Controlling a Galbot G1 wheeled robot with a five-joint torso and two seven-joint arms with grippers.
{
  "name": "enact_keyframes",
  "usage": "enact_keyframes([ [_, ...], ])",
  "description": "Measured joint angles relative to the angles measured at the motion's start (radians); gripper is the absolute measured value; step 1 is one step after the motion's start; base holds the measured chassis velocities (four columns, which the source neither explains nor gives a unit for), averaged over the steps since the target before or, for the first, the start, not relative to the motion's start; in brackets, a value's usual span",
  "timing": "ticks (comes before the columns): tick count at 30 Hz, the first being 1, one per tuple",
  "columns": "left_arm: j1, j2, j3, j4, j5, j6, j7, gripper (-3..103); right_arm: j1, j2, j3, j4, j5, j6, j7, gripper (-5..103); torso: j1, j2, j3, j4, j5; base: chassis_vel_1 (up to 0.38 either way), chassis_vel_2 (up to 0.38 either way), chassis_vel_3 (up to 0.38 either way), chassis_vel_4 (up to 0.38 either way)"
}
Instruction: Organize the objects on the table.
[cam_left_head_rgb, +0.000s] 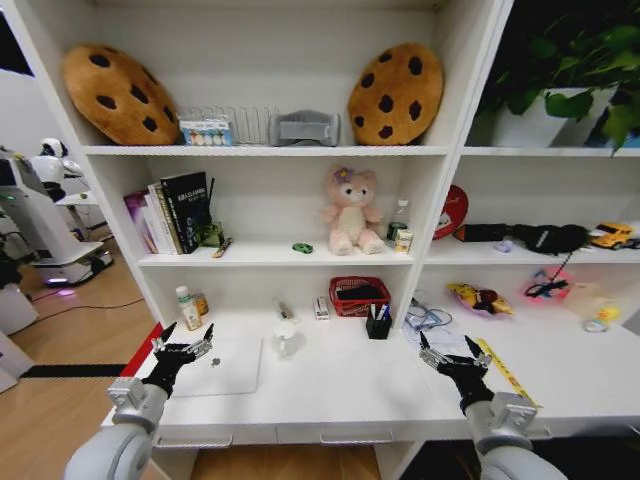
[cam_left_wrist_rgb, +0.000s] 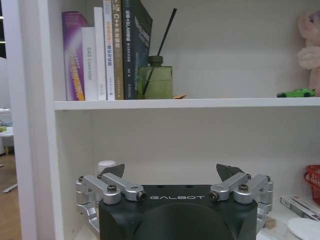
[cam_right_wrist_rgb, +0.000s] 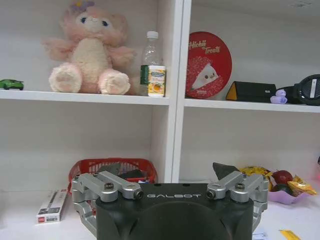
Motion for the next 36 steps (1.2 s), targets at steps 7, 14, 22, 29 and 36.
enact_keyframes([
  [7,0.000,0.000,0.000,0.000,0.000,0.000,0.000,100,0.000,0.000,0.000,0.000,0.000,0.000,0.000,100,0.000,0.000,0.000,0.0000,0.0009,0.229,0.219,-0.222,-0.223],
  [14,0.000,0.000,0.000,0.000,0.000,0.000,-0.001,100,0.000,0.000,0.000,0.000,0.000,0.000,0.000,100,0.000,0.000,0.000,0.0001,-0.0003,0.187,0.175,-0.180,-0.198],
  [22,0.000,0.000,0.000,0.000,0.000,0.000,0.000,100,0.000,0.000,0.000,0.000,0.000,0.000,0.000,100,0.000,0.000,0.000,0.0001,0.0009,-0.004,-0.009,-0.004,-0.011],
  [29,0.000,0.000,0.000,0.000,0.000,0.000,0.000,100,0.000,0.000,0.000,0.000,0.000,0.000,0.000,100,0.000,0.000,0.000,0.0001,0.0003,-0.002,-0.023,-0.008,0.016],
  [36,0.000,0.000,0.000,0.000,0.000,0.000,0.000,100,0.000,0.000,0.000,0.000,0.000,0.000,0.000,100,0.000,0.000,0.000,0.0002,0.0002,0.105,-0.067,-0.106,0.079],
])
